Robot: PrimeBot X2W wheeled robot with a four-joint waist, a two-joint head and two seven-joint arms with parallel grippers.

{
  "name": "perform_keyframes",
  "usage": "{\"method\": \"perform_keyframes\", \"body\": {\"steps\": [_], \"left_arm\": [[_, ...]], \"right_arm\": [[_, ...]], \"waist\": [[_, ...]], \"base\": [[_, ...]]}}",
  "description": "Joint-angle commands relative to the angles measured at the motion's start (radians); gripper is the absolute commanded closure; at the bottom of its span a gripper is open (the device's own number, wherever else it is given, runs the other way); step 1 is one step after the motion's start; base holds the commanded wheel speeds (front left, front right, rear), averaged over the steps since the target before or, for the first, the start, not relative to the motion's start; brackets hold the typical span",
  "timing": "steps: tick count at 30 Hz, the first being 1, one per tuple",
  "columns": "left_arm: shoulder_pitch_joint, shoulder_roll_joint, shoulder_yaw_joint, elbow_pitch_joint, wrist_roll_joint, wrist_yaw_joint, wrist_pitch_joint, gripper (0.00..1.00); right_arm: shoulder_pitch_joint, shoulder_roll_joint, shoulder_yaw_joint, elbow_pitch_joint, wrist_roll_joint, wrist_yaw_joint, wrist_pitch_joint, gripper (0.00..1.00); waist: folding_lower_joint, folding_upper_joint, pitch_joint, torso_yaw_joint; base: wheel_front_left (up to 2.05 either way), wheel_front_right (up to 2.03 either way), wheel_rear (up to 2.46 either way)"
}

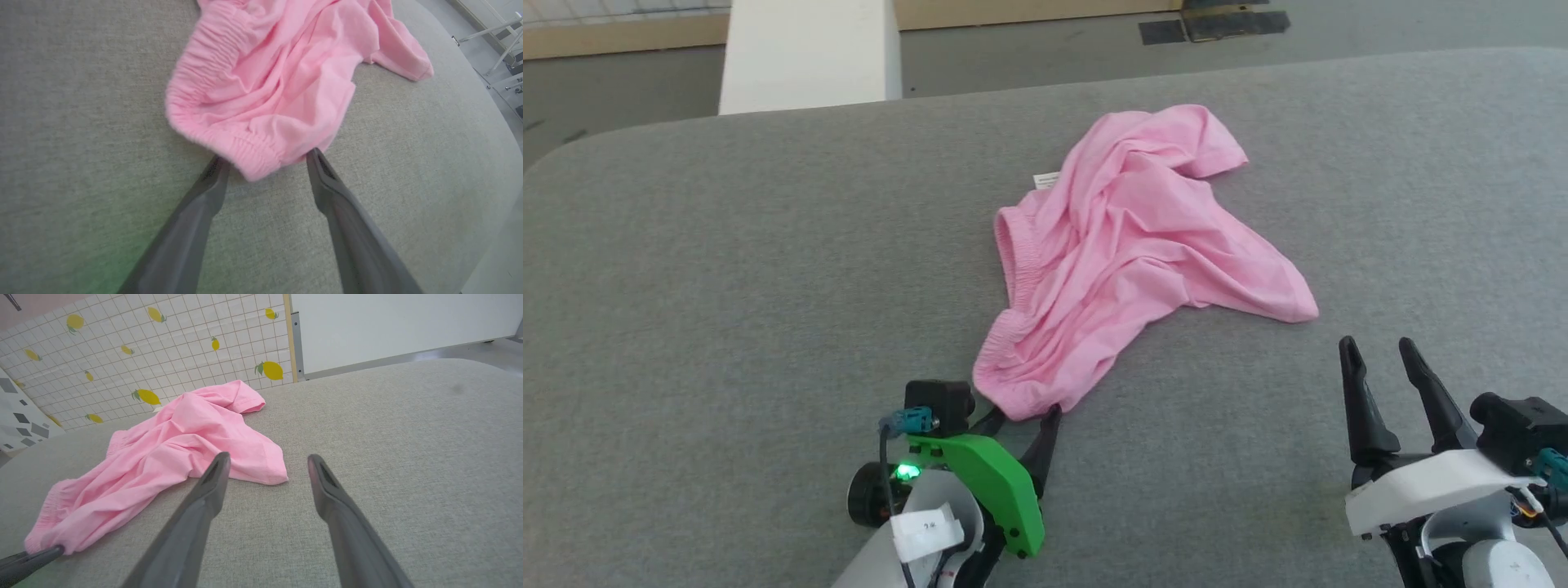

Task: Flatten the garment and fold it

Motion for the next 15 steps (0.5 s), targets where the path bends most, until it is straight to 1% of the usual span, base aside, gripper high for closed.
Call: {"method": "perform_keyframes", "body": {"steps": [1, 2, 3, 4, 7, 9, 15], "left_arm": [[-0.019, -0.002, 0.001, 0.004, -0.006, -0.001, -0.011, 0.0], [-0.022, 0.0, 0.001, 0.004, -0.003, -0.003, -0.018, 0.38], [-0.025, 0.002, 0.0, 0.002, 0.001, -0.007, -0.028, 0.95], [-0.025, 0.005, -0.001, 0.0, 0.002, -0.01, -0.032, 1.0], [-0.013, 0.022, 0.002, -0.015, 0.003, -0.009, -0.034, 1.0], [0.007, 0.041, 0.013, -0.033, 0.001, 0.006, -0.03, 1.0], [0.09, 0.132, 0.086, -0.127, 0.008, 0.09, -0.026, 1.0]], "right_arm": [[-0.011, 0.001, 0.001, 0.003, 0.012, -0.002, -0.004, 0.0], [-0.011, 0.001, 0.001, 0.005, 0.013, -0.002, -0.006, 0.0], [-0.01, 0.001, 0.0, 0.007, 0.013, -0.002, -0.008, 0.0], [-0.01, 0.001, 0.0, 0.009, 0.014, -0.002, -0.01, 0.0], [-0.012, 0.001, -0.001, 0.014, 0.016, -0.002, -0.012, 0.0], [-0.014, 0.001, -0.003, 0.016, 0.016, -0.002, -0.011, 0.0], [-0.046, 0.001, -0.02, 0.029, -0.004, -0.002, 0.01, 0.0]], "waist": [[0.0, 0.0, 0.007, -0.018], [0.0, 0.0, 0.008, -0.021], [0.0, 0.0, 0.009, -0.023], [0.0, 0.0, 0.01, -0.025], [0.0, 0.0, 0.012, -0.028], [0.0, 0.0, 0.013, -0.026], [0.0, 0.0, 0.015, 0.001]], "base": [[0.0, 0.0, 0.0], [0.0, 0.0, 0.0], [0.0, 0.0, 0.0], [0.0, 0.0, 0.0], [0.0, 0.0, 0.0], [0.0, 0.0, 0.0], [0.0, 0.0, 0.0]]}}
